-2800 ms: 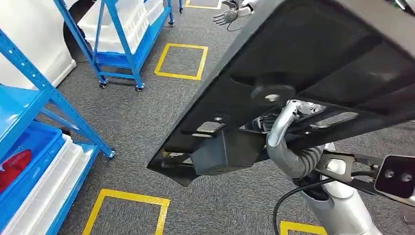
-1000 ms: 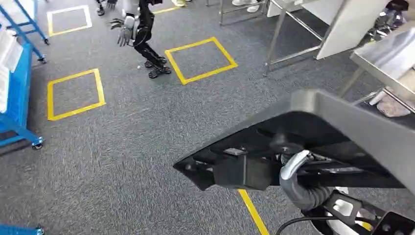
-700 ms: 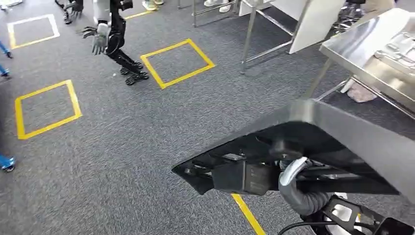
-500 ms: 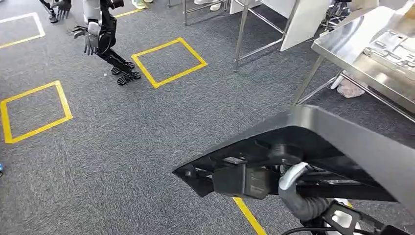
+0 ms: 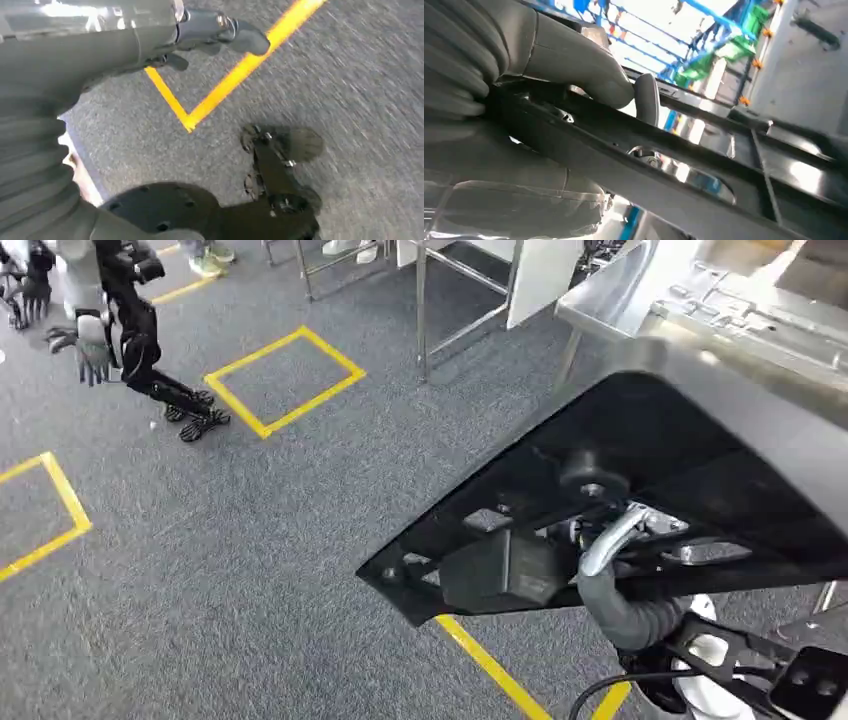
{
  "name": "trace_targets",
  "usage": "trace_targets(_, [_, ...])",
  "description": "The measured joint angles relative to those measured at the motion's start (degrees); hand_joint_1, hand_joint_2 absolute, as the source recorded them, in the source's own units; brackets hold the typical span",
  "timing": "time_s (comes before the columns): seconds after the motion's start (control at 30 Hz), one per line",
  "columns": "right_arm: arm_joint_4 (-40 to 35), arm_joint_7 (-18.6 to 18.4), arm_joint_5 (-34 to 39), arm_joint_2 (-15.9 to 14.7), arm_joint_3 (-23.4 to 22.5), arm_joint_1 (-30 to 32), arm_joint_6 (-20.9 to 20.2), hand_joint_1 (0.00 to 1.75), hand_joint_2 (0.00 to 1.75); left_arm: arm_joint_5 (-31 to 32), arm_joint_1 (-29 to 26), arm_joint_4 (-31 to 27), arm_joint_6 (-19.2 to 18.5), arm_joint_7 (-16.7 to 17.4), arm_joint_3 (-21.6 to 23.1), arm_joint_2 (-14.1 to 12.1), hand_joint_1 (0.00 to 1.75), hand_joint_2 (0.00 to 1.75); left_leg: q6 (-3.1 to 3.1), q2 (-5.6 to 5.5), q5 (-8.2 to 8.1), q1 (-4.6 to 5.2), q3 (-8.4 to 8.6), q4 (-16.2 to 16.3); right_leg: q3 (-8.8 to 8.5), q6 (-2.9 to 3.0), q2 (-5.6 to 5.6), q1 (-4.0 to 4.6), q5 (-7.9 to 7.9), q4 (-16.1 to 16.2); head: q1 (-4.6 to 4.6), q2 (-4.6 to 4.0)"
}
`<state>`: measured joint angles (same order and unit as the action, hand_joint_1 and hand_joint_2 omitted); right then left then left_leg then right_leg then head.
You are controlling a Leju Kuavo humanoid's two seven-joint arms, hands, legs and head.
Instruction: Take the parts from the cabinet and place them on the table.
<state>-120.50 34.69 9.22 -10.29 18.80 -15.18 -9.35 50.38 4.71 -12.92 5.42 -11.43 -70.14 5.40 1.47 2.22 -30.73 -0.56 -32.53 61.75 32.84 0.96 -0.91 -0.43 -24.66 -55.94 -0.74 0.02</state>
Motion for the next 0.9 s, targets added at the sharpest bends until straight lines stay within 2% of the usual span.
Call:
trace_targets(0.03, [0.3, -0.1, 0.1, 0.5, 0.1, -0.6, 0.0, 1.75, 1.75, 0.0, -0.1, 0.0, 0.0, -0.1, 0.0, 0.0, 0.00, 1.75, 0.13, -1.15, -2.31, -0.06, -2.26, 4.6, 0.14, 0.06, 0.70, 0.01, 0.03, 0.0, 0.11, -0.02])
trace_targets(0.07, [0.7, -0.1, 0.4, 0.9, 0.2, -0.8, -0.1, 1.75, 1.75, -0.2, -0.2, 0.0, -0.1, -0.1, -0.1, 0.0, 0.00, 1.75, 0.25, -1.64, -4.29, -0.10, -4.70, 9.6, 0.18, 0.12, 1.39, 0.10, 0.06, 0.0, 0.28, 0.00])
trace_targets(0.1, [1.0, -0.1, 0.5, 1.1, 0.2, -0.8, -0.1, 1.75, 1.75, -0.4, -0.4, 0.0, -0.1, -0.2, -0.2, 0.0, 0.00, 1.75, 0.31, -1.71, -5.20, -0.09, -6.48, 13.0, 0.23, 0.16, 2.07, 0.17, 0.05, -0.1, 0.20, -0.02])
trace_targets(0.13, [1.3, -0.1, 0.6, 1.3, 0.3, -0.8, -0.1, 1.75, 1.75, -0.5, -0.6, 0.0, -0.1, -0.2, -0.2, 0.0, 0.00, 1.75, 0.29, -1.72, -4.67, -0.09, -7.10, 13.9, 0.26, 0.15, 2.81, 0.19, 0.05, -0.2, 0.28, -0.02])
trace_targets(0.17, [1.6, -0.1, 0.6, 1.5, 0.3, -0.8, -0.2, 1.75, 1.75, -0.6, -0.6, 0.0, -0.1, -0.3, -0.2, 0.0, 0.00, 1.75, 0.20, -1.74, -2.75, -0.09, -6.33, 11.8, 0.25, 0.13, 3.59, 0.19, 0.04, -0.4, 0.26, 0.00])
trace_targets(0.2, [1.8, 0.0, 0.6, 1.7, 0.3, -0.8, -0.3, 1.75, 1.75, -0.7, -0.6, 0.0, -0.1, -0.4, -0.3, 0.0, 0.00, 1.75, 0.06, -1.97, 0.05, -0.11, -4.31, 7.2, 0.24, 0.04, 4.36, 0.18, -0.02, -0.6, 0.24, -0.02])
trace_targets(0.23, [2.0, 0.0, 0.7, 2.0, 0.3, -0.9, -0.5, 1.75, 1.75, -0.7, -0.5, 0.0, -0.2, -0.5, -0.3, 0.0, 0.00, 1.75, -0.16, -2.95, 2.96, -0.15, -1.66, 1.5, 0.25, -0.10, 5.05, 0.16, -0.12, -0.9, 0.26, -0.02])
trace_targets(0.27, [2.1, 0.1, 0.7, 2.2, 0.3, -1.0, -0.7, 1.75, 1.75, -0.7, -0.5, 0.0, -0.3, -0.6, -0.3, 0.0, 0.00, 1.75, -0.45, -5.72, 4.48, -0.21, 0.44, -3.3, 0.39, -0.31, 5.61, 0.05, -0.26, -1.1, 0.26, -0.02])
trace_targets(0.3, [2.2, 0.1, 0.7, 2.4, 0.3, -1.2, -0.9, 1.75, 1.75, -0.8, -0.5, 0.0, -0.3, -0.6, -0.4, -0.1, 0.00, 1.75, -0.53, -7.50, 3.66, -0.43, 0.80, -4.4, 0.77, -0.70, 6.09, 0.42, -0.39, -1.6, 0.13, -0.02])
trace_targets(0.33, [2.4, 0.1, 0.6, 2.6, 0.4, -1.3, -1.0, 1.75, 1.75, -0.8, -0.5, 0.0, -0.4, -0.7, -0.4, -0.1, 0.00, 1.75, -0.59, -6.48, 3.82, -0.27, 0.73, -4.3, 1.05, -1.04, 6.73, 0.07, -0.19, -1.5, 0.24, 0.00])
trace_targets(0.4, [2.7, 0.1, 0.7, 2.7, 0.4, -1.3, -1.0, 1.75, 1.75, -0.8, -0.5, 0.0, -0.5, -0.7, -0.5, -0.1, 0.00, 1.75, -1.19, -5.58, 3.83, 0.09, 0.87, -4.2, 1.31, -1.85, 7.80, -0.32, 0.07, -1.3, 0.22, -0.02])
trace_targets(0.43, [2.7, 0.1, 0.7, 2.7, 0.4, -1.4, -1.1, 1.75, 1.75, -0.8, -0.4, 0.0, -0.5, -0.7, -0.5, -0.1, 0.00, 1.75, -1.72, -4.96, 4.23, -0.43, 0.99, -4.8, 1.47, -2.27, 8.38, 0.09, 0.15, -1.3, 0.20, -0.02])
trace_targets(0.47, [2.8, 0.1, 0.7, 2.7, 0.4, -1.4, -1.1, 1.75, 1.75, -0.8, -0.3, 0.0, -0.7, -0.8, -0.6, 0.0, 0.00, 1.75, -2.03, -3.97, 4.47, -0.49, 1.12, -5.2, 1.76, -2.29, 6.37, -0.02, -0.61, -2.2, 0.22, -0.02])
trace_targets(0.5, [2.9, 0.1, 0.7, 2.7, 0.4, -1.8, -1.2, 1.75, 1.75, -0.9, -0.3, 0.0, -0.7, -1.0, -0.6, 0.0, 0.00, 1.75, -2.37, -3.39, 4.49, -0.49, 1.13, -5.2, 3.19, -2.40, 3.83, 0.12, -2.53, -5.0, -0.46, -0.02])
trace_targets(0.53, [3.1, 0.1, 0.7, 2.7, 0.4, -2.0, -1.3, 1.75, 1.75, -1.0, -0.4, 0.0, -0.7, -1.1, -0.7, 0.0, 0.00, 1.75, -2.44, -2.75, 4.46, -0.40, 1.08, -5.2, 5.25, -2.68, 2.38, 0.04, -4.82, -9.3, -0.50, -0.02])
trace_targets(0.57, [3.2, 0.1, 0.7, 2.7, 0.4, -1.9, -1.4, 1.75, 1.75, -1.0, -0.6, 0.0, -0.7, -1.1, -0.8, 0.0, 0.00, 1.75, -2.54, -1.99, 4.39, -0.30, 1.08, -5.2, 7.69, -2.90, 1.71, -0.11, -6.96, -14.3, -0.50, -0.02])
trace_targets(0.6, [3.4, 0.1, 0.7, 2.7, 0.4, -1.9, -1.6, 1.75, 1.75, -1.0, -0.7, 0.0, -0.8, -1.1, -0.9, 0.0, 0.00, 1.75, -2.58, -1.12, 4.28, -0.21, 1.06, -5.2, 9.89, -3.10, 1.52, -0.31, -8.28, -18.6, -0.50, -0.02])
trace_targets(0.63, [3.6, 0.1, 0.7, 2.7, 0.4, -1.9, -1.7, 1.75, 1.75, -1.0, -0.7, 0.0, -0.9, -1.2, -1.0, 0.0, 0.00, 1.75, -2.57, -0.39, 4.19, -0.18, 1.07, -5.1, 10.64, -3.23, 1.42, -0.45, -8.07, -19.9, -0.48, 0.00])
trace_targets(0.67, [3.8, 0.1, 0.7, 2.7, 0.4, -1.9, -2.0, 1.75, 1.75, -1.1, -0.6, 0.0, -1.0, -1.3, -1.1, 0.0, 0.00, 1.75, -2.49, 0.30, 4.03, -0.18, 1.16, -5.1, 9.85, -3.29, 1.24, -0.52, -6.58, -18.3, -0.52, -0.02])
trace_targets(0.7, [4.0, 0.1, 0.7, 2.7, 0.4, -1.9, -2.1, 1.75, 1.75, -1.1, -0.6, 0.0, -1.2, -1.4, -1.1, 0.0, 0.00, 1.75, -2.37, 0.88, 3.85, -0.18, 1.33, -5.1, 7.78, -3.23, 0.92, -0.52, -4.31, -14.4, -0.55, 0.00])
trace_targets(0.73, [4.0, 0.1, 0.7, 2.7, 0.4, -1.9, -2.1, 1.75, 1.75, -1.2, -0.5, 0.0, -1.3, -1.5, -1.1, 0.0, 0.00, 1.75, -2.22, 1.48, 3.66, -0.18, 1.58, -5.0, 4.71, -3.05, 0.18, -0.49, -1.67, -8.5, -0.53, -0.02])
trace_targets(0.77, [4.1, 0.1, 0.7, 2.7, 0.4, -1.9, -2.1, 1.75, 1.75, -1.2, -0.5, 0.0, -1.5, -1.7, -1.1, 0.0, 0.00, 1.75, -1.93, 1.89, 3.44, -0.06, 1.90, -5.0, 1.58, -2.67, -2.23, -0.26, 0.31, -2.9, -0.53, 0.00])
trace_targets(0.8, [4.1, 0.1, 0.7, 2.8, 0.4, -2.1, -2.2, 1.75, 1.75, -1.2, -0.5, 0.0, -1.7, -1.7, -1.1, 0.0, 0.00, 1.75, -1.54, 2.37, 3.18, 0.38, 2.06, -5.0, 0.95, -2.19, -4.13, 0.50, -0.55, -1.5, -0.50, -0.02])
trace_targets(0.83, [4.2, 0.2, 0.7, 2.8, 0.4, -2.2, -2.3, 1.75, 1.75, -1.3, -0.4, 0.0, -1.8, -1.7, -1.2, 0.0, 0.00, 1.75, -1.26, 2.71, 3.05, 0.38, 2.09, -5.0, 1.10, -1.85, -3.18, 0.37, -0.24, -1.3, -0.33, -0.02])
trace_targets(0.9, [4.5, 0.2, 0.8, 2.8, 0.4, -2.2, -2.5, 1.75, 1.75, -1.4, -0.4, 0.0, -1.9, -1.7, -1.2, 0.0, 0.00, 1.75, -0.72, 3.88, 2.82, 0.36, 2.46, -5.1, 1.35, -1.42, -1.99, 0.61, -0.46, -1.5, -0.33, -0.02])
